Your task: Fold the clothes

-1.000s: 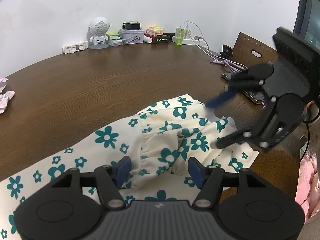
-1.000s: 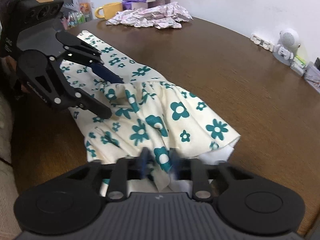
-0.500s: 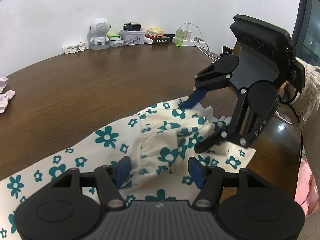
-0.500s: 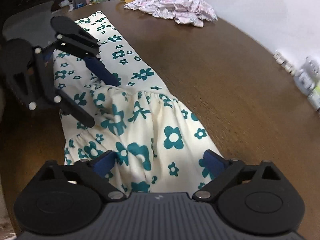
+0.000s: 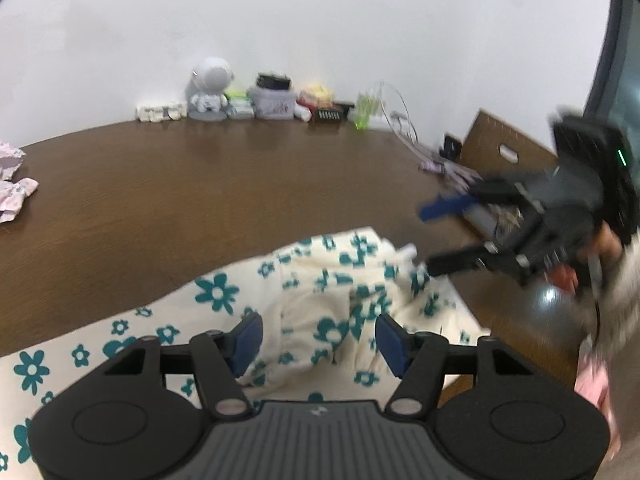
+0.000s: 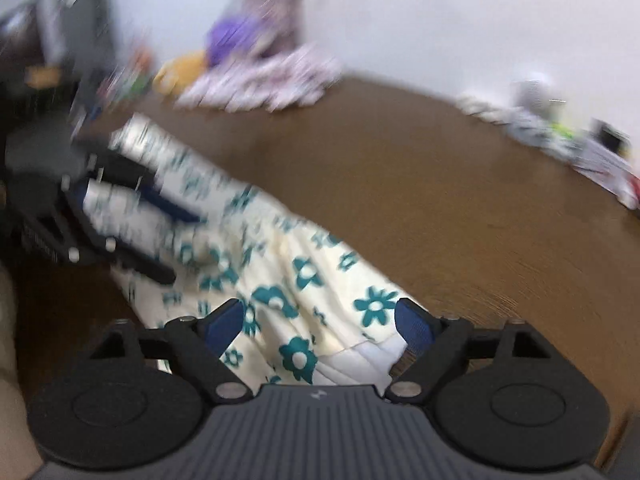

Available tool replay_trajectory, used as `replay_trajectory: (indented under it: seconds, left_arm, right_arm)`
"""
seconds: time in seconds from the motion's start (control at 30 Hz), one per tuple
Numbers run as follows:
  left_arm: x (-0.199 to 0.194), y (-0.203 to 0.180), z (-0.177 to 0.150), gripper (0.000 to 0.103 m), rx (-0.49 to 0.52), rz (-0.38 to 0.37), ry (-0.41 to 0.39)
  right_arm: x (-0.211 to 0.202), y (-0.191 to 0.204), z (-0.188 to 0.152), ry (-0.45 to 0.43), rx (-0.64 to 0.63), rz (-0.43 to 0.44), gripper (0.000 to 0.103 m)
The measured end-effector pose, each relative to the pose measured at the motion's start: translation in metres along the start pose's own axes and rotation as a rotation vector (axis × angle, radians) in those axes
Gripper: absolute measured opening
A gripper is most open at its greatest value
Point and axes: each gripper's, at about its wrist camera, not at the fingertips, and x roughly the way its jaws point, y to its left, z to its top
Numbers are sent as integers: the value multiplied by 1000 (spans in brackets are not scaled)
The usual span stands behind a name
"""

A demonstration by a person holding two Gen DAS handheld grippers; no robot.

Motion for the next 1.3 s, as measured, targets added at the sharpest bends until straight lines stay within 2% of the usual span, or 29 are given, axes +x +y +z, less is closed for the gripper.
replay_trajectory:
  seconds: [0.1,0.13,0.17,0.2,0.3,0.4,0.57,0.73,0.83,0.93,1.1,1.17,1.3]
  left_arm:
    - [-1,7,4,60,-56,7,-27]
    - [1,10,5,59,-74,8,-29]
    - [3,13,6,59,-91,9,-28]
    - [5,15,7,59,-104,7,-23]
    - [15,16,5,56,-124,-14,14]
    - [25,13,1,53,-99,-29,42]
    - [28,3,-5,52,-12,-12,53]
    - [29,-15,-15,51,154,38,54]
    - [24,-14,-13,52,129,31,33]
    - [20,-13,-11,54,104,23,12]
    - [12,-11,-7,55,62,11,-22]
    - [7,-10,-3,55,44,2,-50]
    - [7,-13,5,55,31,10,-70]
  right_arm:
    - [-23,4,-16,-91,110,-57,83]
    - [-26,12,-23,-93,117,-81,82]
    - [-27,19,-29,-85,117,-101,76]
    - [-28,25,-35,-76,117,-121,64]
    - [-25,38,-48,-39,131,-159,44]
    - [-15,45,-58,0,150,-182,33]
    - [2,49,-53,-3,173,-241,25]
    - [18,43,-44,-47,221,-263,25]
    - [22,41,-45,-69,239,-274,25]
    - [20,41,-48,-89,281,-289,30]
    - [1,42,-64,-173,414,-317,49]
    - [-7,43,-73,-211,477,-325,53]
    - [-20,46,-92,-263,601,-328,70]
